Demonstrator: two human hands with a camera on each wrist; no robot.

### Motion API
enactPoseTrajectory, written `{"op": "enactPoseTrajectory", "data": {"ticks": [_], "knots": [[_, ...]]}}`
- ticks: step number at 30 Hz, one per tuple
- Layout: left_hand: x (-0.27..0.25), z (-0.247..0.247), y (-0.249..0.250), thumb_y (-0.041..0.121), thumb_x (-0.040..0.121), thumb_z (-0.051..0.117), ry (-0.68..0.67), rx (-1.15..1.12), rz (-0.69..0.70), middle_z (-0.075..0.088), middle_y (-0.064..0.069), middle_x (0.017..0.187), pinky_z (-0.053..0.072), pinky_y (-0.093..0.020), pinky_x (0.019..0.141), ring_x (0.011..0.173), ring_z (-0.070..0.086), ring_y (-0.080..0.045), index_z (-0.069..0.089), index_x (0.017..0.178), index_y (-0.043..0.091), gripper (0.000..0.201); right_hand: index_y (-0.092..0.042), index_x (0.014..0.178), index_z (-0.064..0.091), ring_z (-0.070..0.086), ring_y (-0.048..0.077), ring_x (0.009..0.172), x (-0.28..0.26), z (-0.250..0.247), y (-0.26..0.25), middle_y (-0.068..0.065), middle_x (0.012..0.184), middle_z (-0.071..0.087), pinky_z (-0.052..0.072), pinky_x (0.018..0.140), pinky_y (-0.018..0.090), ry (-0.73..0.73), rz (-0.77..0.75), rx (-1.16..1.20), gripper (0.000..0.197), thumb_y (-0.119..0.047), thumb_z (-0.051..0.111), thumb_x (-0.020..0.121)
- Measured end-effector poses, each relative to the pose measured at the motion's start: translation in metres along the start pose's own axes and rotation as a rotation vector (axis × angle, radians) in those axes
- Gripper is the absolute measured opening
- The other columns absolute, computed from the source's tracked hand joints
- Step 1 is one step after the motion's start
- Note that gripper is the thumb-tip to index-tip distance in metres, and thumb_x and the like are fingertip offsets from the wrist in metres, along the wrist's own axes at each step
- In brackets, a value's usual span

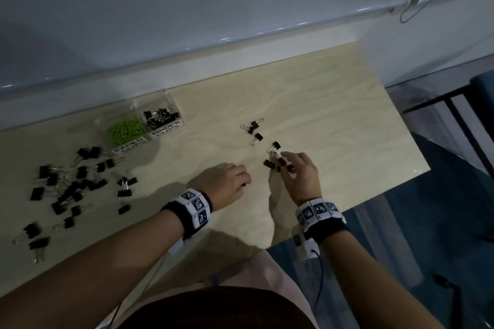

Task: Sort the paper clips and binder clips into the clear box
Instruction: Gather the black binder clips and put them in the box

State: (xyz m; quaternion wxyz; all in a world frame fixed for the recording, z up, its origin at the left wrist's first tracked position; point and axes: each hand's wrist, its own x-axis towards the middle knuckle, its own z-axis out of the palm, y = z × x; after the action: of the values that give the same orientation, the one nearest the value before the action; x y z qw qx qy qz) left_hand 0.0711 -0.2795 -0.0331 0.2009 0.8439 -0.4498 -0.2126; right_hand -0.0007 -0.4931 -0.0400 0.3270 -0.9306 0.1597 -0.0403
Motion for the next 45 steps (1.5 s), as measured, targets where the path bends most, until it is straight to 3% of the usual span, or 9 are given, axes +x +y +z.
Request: {"op": "enactPoseTrajectory", "data": {"ticks": [4, 8, 14, 22, 27, 34, 39, 42, 45], "knots": [[0.034, -0.028, 0.020, 0.011, 0.092, 0.049, 0.128, -0.084, -0.079, 0.058, -0.005, 0.101, 0.028, -0.013, 0.067, 0.085, 0.052, -0.018, 0.060, 0.121, 0.016, 0.031, -0.017, 0.104, 0.070, 0.056, 0.035, 0.084, 0.012, -0.005, 0.005, 0.012, 0.095, 0.063, 0.052, 0.071, 0.041, -0.071, -0.052, -0.110, 0.029, -0.001, 0.062, 0.082], [0.065, -0.019, 0.039, 0.014, 0.095, 0.046, 0.072, -0.119, -0.205, 0.048, 0.000, 0.092, 0.020, -0.014, 0.065, 0.086, 0.042, -0.016, 0.056, 0.121, 0.013, 0.028, -0.013, 0.099, 0.071, 0.054, 0.039, 0.082, 0.014, -0.003, 0.004, 0.016, 0.099, 0.060, 0.053, 0.069, 0.046, -0.164, -0.085, -0.135, 0.023, -0.005, 0.061, 0.080], [0.068, -0.005, 0.043, 0.028, 0.089, 0.057, -0.059, 0.024, -0.215, 0.044, -0.004, 0.115, 0.043, -0.036, 0.089, 0.107, 0.044, -0.024, 0.056, 0.115, 0.014, 0.029, -0.013, 0.108, 0.067, 0.054, 0.033, 0.091, 0.013, -0.001, 0.005, 0.013, 0.104, 0.055, 0.052, 0.078, 0.042, -0.239, -0.027, -0.154, 0.036, -0.007, 0.073, 0.073], [0.064, -0.009, 0.026, 0.011, 0.074, 0.068, -0.116, 0.203, -0.174, 0.057, -0.019, 0.083, 0.051, -0.042, 0.058, 0.072, 0.058, -0.035, 0.061, 0.083, 0.000, 0.016, -0.007, 0.091, 0.068, 0.057, 0.027, 0.071, 0.016, 0.000, -0.001, 0.011, 0.084, 0.058, 0.052, 0.065, 0.035, -0.243, -0.049, -0.124, 0.023, -0.011, 0.074, 0.069], [0.035, -0.021, -0.001, 0.022, 0.088, 0.045, 0.023, 0.156, -0.242, 0.055, -0.013, 0.103, 0.041, -0.037, 0.076, 0.094, 0.051, -0.029, 0.055, 0.104, 0.003, 0.027, -0.003, 0.073, 0.065, 0.057, 0.027, 0.062, 0.020, 0.008, -0.015, 0.012, 0.075, 0.059, 0.052, 0.059, 0.036, -0.173, -0.063, 0.005, 0.014, -0.010, 0.075, 0.066], [-0.028, -0.049, -0.041, 0.010, 0.082, 0.055, 0.364, -0.122, -0.463, 0.061, -0.013, 0.084, 0.045, -0.032, 0.067, 0.076, 0.056, -0.029, 0.062, 0.083, 0.002, 0.011, -0.008, 0.073, 0.065, 0.062, 0.024, 0.069, 0.057, 0.040, -0.092, 0.009, 0.075, 0.065, 0.055, 0.068, 0.042, -0.201, -0.022, 0.210, 0.009, -0.007, 0.072, 0.067], [-0.047, -0.102, -0.072, 0.010, 0.084, 0.058, 0.692, -0.262, -0.675, 0.064, -0.009, 0.076, 0.048, -0.032, 0.059, 0.065, 0.057, -0.022, 0.063, 0.081, 0.005, 0.007, -0.005, 0.075, 0.065, 0.062, 0.028, 0.068, 0.097, 0.074, -0.176, 0.013, 0.076, 0.065, 0.055, 0.067, 0.044, -0.240, -0.205, 0.276, 0.010, -0.011, 0.070, 0.068], [-0.046, -0.123, -0.090, 0.009, 0.083, 0.056, 0.735, -0.210, -0.775, 0.062, -0.011, 0.071, 0.036, -0.027, 0.056, 0.059, 0.049, -0.022, 0.063, 0.079, 0.003, 0.010, -0.003, 0.082, 0.068, 0.061, 0.032, 0.072, 0.112, 0.091, -0.215, 0.017, 0.083, 0.064, 0.052, 0.071, 0.037, -0.273, -0.293, 0.224, 0.013, -0.007, 0.070, 0.070], [-0.044, -0.127, -0.098, 0.009, 0.085, 0.054, 0.681, -0.145, -0.812, 0.066, -0.018, 0.084, 0.043, -0.032, 0.063, 0.072, 0.058, -0.031, 0.063, 0.088, 0.001, 0.013, -0.006, 0.106, 0.066, 0.062, 0.031, 0.083, 0.118, 0.097, -0.220, 0.016, 0.102, 0.061, 0.053, 0.078, 0.038, -0.341, -0.302, 0.105, 0.031, -0.011, 0.068, 0.075]]}}
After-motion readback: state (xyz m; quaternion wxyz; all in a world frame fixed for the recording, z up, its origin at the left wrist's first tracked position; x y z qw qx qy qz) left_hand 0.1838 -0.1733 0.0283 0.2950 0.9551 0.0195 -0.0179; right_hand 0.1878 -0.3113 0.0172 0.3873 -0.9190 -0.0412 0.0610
